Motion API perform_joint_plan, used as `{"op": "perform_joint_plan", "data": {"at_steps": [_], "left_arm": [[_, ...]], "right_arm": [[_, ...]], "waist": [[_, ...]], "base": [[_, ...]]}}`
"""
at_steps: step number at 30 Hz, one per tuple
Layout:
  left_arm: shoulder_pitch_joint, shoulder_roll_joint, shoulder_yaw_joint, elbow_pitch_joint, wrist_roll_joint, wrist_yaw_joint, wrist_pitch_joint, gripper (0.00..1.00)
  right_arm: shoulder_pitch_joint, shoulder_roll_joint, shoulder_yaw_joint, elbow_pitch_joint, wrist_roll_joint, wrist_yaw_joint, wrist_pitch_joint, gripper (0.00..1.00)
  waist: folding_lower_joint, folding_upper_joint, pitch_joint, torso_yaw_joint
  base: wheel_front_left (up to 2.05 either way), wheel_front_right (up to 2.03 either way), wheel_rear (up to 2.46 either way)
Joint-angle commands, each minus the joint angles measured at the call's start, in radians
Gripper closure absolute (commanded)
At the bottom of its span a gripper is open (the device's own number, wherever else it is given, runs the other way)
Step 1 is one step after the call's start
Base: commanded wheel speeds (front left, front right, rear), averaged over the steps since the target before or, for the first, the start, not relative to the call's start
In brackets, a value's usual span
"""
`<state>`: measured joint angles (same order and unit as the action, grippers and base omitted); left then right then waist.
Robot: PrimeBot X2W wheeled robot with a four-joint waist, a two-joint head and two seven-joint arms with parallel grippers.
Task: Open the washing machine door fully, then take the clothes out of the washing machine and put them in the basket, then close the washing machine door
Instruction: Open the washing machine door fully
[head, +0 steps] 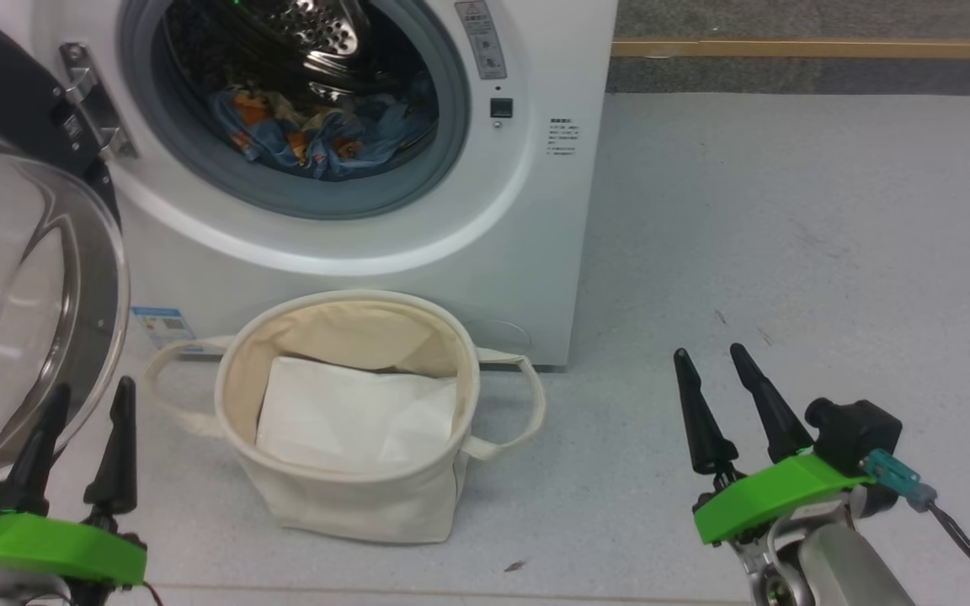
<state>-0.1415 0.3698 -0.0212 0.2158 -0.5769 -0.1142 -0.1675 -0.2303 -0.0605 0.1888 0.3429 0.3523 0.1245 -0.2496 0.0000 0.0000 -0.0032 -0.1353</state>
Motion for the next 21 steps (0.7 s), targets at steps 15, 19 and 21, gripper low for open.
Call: {"op": "perform_joint_plan", "data": {"at_steps": [15, 19, 21], "left_arm": [[-0.071, 0.059, -0.002, 0.059, 0.018, 0.011, 0.029, 0.0], [-0.084, 0.057, -0.021, 0.073, 0.019, 0.006, 0.023, 0.0], [-0.092, 0.058, -0.028, 0.076, 0.021, 0.004, 0.016, 0.0]], "right_arm": [[-0.03, 0.01, -0.012, -0.039, -0.024, 0.006, -0.012, 0.0], [-0.027, 0.01, -0.019, -0.04, -0.023, 0.006, -0.012, 0.0], [-0.024, 0.01, -0.021, -0.039, -0.023, 0.006, -0.012, 0.0]], "waist": [[0.0, 0.0, -0.003, -0.015], [0.0, 0.0, -0.004, -0.012], [0.0, 0.0, -0.004, -0.009]], "base": [[0.0, 0.0, 0.0], [0.0, 0.0, 0.0], [0.0, 0.0, 0.0]]}}
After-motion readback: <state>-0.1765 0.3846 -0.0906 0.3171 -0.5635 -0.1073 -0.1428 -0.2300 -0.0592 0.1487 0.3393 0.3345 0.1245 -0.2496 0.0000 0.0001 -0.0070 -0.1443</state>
